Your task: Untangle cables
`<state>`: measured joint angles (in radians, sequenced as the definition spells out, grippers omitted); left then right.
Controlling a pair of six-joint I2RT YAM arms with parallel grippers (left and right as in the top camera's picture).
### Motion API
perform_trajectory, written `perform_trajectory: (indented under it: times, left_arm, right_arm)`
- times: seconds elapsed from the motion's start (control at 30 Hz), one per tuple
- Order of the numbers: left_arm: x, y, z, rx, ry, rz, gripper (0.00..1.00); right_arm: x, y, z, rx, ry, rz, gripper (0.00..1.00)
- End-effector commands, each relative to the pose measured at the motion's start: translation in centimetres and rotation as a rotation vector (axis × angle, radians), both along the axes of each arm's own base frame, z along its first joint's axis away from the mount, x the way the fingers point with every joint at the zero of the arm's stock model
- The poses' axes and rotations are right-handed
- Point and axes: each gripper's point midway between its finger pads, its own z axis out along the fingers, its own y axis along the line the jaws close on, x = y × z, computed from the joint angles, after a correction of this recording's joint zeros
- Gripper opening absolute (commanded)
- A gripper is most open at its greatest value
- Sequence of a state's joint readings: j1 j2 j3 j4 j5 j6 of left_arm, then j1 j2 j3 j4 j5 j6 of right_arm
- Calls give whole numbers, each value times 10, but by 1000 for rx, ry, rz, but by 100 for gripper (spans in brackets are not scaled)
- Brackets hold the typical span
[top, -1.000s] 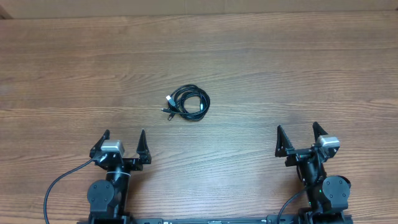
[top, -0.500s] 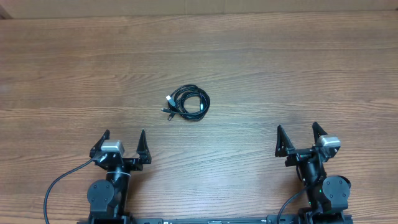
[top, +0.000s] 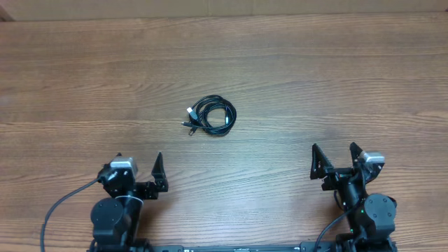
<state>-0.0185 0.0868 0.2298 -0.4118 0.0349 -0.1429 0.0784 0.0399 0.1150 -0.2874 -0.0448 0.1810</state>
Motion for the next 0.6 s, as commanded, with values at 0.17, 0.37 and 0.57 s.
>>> perform_trajectory:
  times: [0.17, 0.37, 0.57]
  left_arm:
    - [2, -6, 33, -54, 146, -20, 99]
    - [9, -7, 49, -55, 346, -17, 100]
    - [7, -9, 60, -63, 586, -24, 99]
  right_arm:
    - [1, -2, 30, -3, 90, -10, 100]
    - [11, -1, 43, -15, 234, -10, 100]
    - [25, 2, 44, -28, 437, -1, 100]
